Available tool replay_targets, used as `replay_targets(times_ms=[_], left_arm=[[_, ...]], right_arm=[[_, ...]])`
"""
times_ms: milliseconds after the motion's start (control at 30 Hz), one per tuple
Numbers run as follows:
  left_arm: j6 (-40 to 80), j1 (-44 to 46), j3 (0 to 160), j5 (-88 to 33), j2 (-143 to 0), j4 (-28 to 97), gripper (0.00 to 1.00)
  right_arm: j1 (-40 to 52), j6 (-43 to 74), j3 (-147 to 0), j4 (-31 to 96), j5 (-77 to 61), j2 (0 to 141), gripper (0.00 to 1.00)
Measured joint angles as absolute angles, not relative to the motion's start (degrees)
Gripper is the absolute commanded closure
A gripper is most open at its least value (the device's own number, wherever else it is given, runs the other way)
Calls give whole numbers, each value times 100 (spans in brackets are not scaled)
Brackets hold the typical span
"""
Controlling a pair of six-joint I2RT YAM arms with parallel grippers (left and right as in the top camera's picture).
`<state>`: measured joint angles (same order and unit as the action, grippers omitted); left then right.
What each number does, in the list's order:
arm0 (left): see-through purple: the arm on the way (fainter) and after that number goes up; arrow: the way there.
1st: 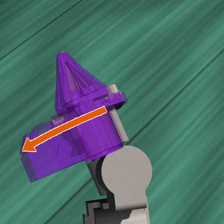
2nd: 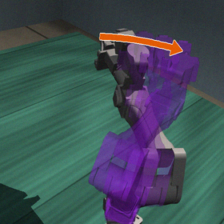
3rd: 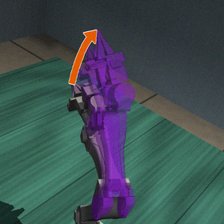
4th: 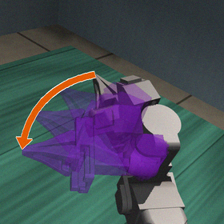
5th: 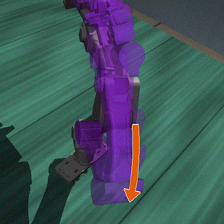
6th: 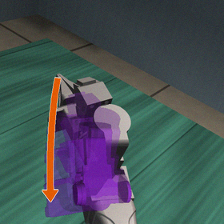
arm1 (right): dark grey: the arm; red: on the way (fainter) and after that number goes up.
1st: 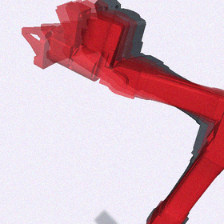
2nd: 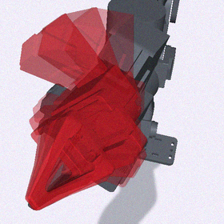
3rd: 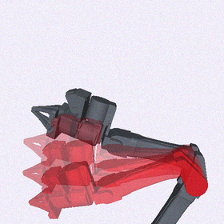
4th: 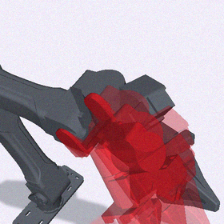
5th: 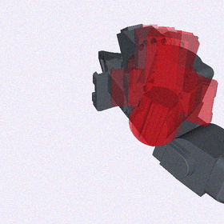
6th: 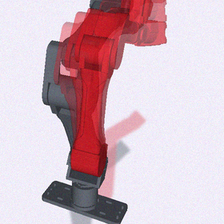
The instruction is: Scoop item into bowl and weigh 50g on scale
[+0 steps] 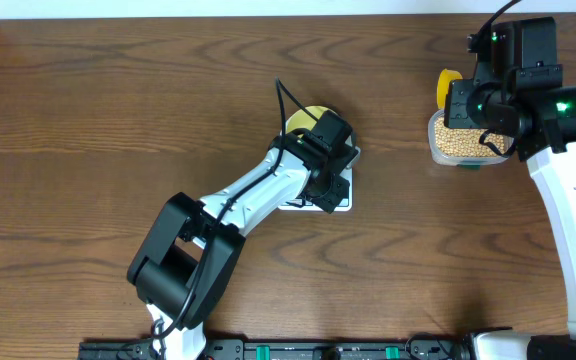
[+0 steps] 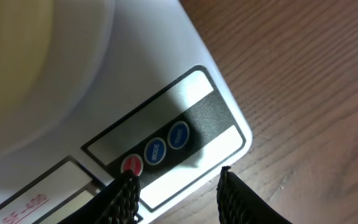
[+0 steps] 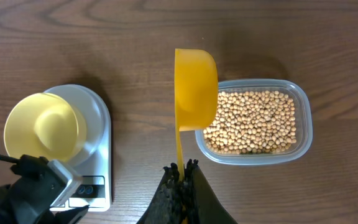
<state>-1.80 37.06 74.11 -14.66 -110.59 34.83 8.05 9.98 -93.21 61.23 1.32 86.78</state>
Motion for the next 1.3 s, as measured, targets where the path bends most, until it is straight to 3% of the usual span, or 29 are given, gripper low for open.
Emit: replay_targets(times_ms=[1300], left_arm=[[-183,3706,7391,-1466,-11148,3402,57]], right_arm=[[805,998,-9321,5977,132,8678,99]])
